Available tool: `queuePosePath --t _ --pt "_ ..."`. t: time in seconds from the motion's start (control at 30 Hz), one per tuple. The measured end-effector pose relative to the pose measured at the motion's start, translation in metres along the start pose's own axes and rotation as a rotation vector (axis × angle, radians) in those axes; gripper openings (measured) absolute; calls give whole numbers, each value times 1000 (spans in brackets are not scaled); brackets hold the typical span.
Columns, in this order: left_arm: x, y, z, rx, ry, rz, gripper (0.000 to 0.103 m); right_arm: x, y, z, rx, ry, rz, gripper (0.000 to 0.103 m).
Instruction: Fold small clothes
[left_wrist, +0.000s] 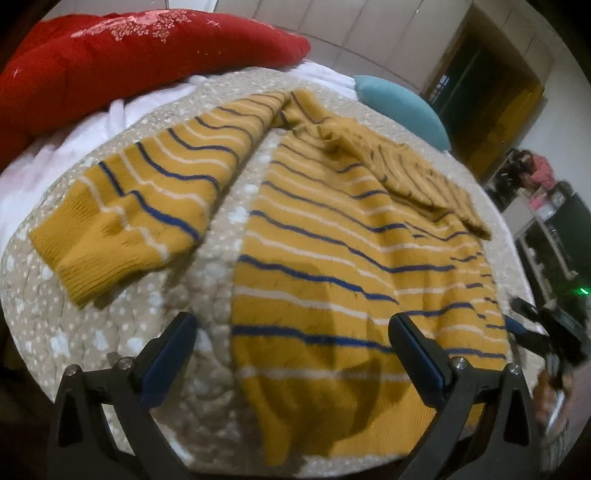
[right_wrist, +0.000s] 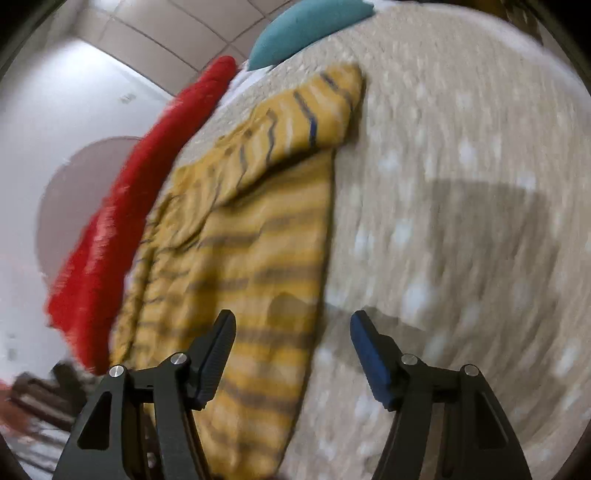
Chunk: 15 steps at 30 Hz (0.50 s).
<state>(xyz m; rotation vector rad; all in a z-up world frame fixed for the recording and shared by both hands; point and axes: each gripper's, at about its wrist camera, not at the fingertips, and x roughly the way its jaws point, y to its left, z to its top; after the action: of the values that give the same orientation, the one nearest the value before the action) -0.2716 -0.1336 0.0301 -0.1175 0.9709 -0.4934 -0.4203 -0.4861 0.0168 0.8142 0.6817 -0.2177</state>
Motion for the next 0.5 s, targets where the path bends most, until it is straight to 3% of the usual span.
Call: queuePosePath --t 0.13,0.17,0.2,0.23,0.27,0.3,0.4,0.5 --pt "9 -10 4 3 8 59 101 14 29 -27 -78 -16 16 68" --pt "10 -11 5 11 14 97 87 20 34 -33 -92 -22 -2 67" --pt "10 -15 6 34 16 170 57 25 44 -41 -137 -43 -60 56" --pt "10 -18 7 51 17 197 46 28 50 -43 -180 -48 -106 33" --pt "7 -19 10 55 30 202 36 30 51 -43 -192 -38 -109 21" --pt "4 -18 13 43 39 199 15 27 45 -40 -161 -17 -54 10" --pt "-12 -12 13 -8 63 151 5 6 32 -38 -112 -26 -29 9" --pt "-30 -12 -1 -11 50 155 5 -22 25 -47 -118 -48 -46 9"
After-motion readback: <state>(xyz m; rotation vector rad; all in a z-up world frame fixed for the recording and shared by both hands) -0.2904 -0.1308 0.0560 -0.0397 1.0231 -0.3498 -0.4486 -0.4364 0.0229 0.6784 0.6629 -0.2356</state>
